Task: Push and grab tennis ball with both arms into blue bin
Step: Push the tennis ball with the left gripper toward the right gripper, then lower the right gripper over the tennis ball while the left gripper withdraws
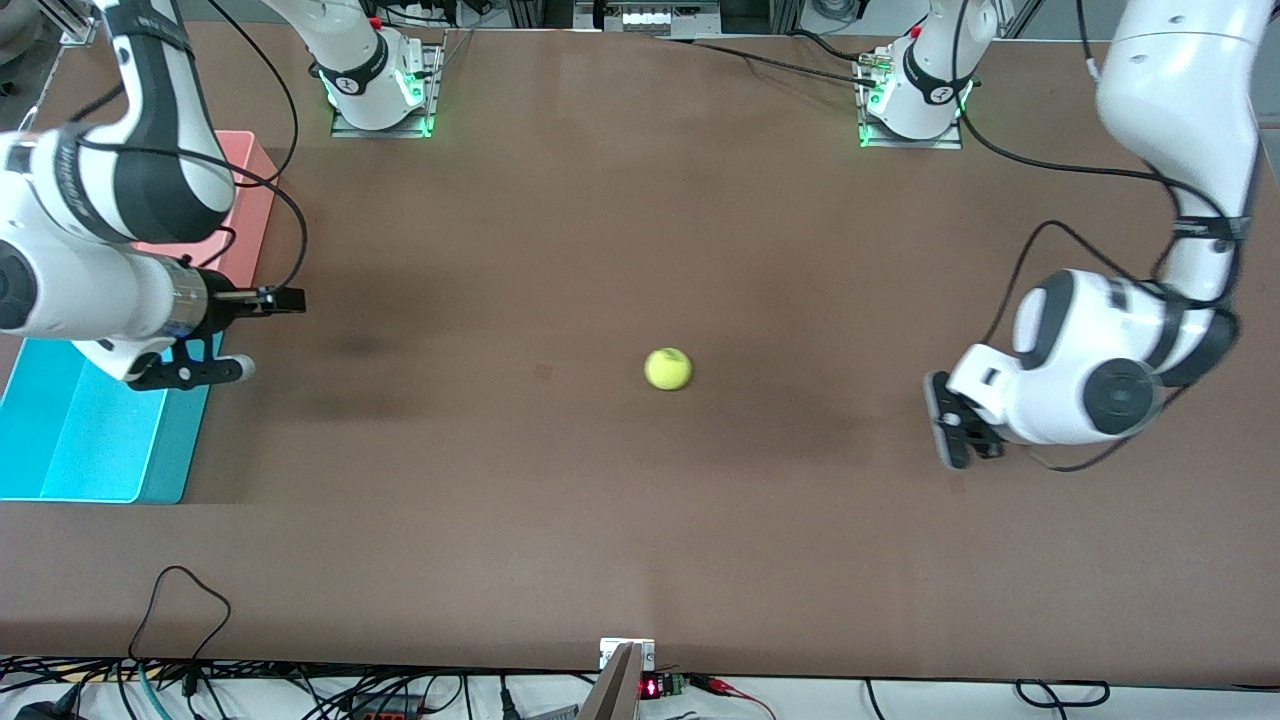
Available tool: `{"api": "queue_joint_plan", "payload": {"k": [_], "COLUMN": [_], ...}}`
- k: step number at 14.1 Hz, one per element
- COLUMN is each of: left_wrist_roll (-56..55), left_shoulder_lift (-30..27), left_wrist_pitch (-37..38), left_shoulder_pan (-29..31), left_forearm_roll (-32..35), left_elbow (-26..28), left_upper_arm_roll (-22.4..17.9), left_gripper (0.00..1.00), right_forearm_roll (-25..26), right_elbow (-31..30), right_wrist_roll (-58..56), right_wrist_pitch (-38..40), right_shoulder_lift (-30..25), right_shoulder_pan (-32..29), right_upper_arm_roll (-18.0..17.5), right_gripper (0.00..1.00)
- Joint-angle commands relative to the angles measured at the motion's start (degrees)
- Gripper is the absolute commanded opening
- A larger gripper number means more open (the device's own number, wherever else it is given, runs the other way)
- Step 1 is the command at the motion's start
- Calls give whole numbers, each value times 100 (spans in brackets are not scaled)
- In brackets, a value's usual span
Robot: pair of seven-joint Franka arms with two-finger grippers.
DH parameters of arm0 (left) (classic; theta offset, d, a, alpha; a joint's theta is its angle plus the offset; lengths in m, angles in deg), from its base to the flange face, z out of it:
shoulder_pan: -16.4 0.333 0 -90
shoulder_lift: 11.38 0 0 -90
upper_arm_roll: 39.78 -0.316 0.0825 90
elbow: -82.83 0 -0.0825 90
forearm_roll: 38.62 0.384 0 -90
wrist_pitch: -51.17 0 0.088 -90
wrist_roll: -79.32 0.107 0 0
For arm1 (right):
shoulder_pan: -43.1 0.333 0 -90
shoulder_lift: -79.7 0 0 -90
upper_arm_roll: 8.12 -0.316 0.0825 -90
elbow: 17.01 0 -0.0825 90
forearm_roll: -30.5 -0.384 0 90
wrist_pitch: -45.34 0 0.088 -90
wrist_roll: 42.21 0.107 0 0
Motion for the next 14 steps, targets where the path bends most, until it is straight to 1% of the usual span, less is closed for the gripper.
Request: {"api": "queue_joint_plan", "payload": {"k": [1, 3, 6, 7, 8, 9, 10, 12, 14], "left_wrist_roll": [-98, -344, -1282, -1642, -2046, -2424, -2794, -3759, -5234], "left_shoulder_lift": [-15, -58, -137, -146, -242, -321, -470, -664, -901], "left_wrist_pitch": [167, 551, 1246, 1405, 1528, 1538, 1538, 1547, 1599], "left_shoulder_pan": [107, 99, 55, 46, 20, -50, -59, -85, -208], "left_forearm_roll": [37, 37, 28, 19, 19, 28, 28, 19, 19], "left_elbow": [-403, -763, -1239, -1309, -1388, -1389, -1389, -1389, -1311], "left_upper_arm_roll": [-1, 16, 78, 113, 113, 113, 104, 113, 113], "left_gripper": [0, 0, 1, 12, 39, 89, 100, 100, 100], "right_forearm_roll": [-51, -51, -33, -33, -33, -33, -33, -33, -33], "right_elbow": [-719, -1263, -2659, -3003, -3233, -3418, -3550, -3735, -3998], "right_wrist_roll": [29, 11, -216, -478, -794, -1145, -1401, -1929, -2421], "right_wrist_pitch": [-610, -1127, -2304, -2639, -2851, -3027, -3098, -3125, -3448], "right_shoulder_lift": [-219, -280, -754, -860, -904, -922, -940, -949, -887], "right_shoulder_pan": [-1, 42, 104, 96, 69, -44, -115, -159, -282], "right_upper_arm_roll": [-11, -11, -11, -46, -81, -90, -90, -99, -90], "right_gripper": [100, 100, 100, 100, 100, 100, 100, 100, 100]}}
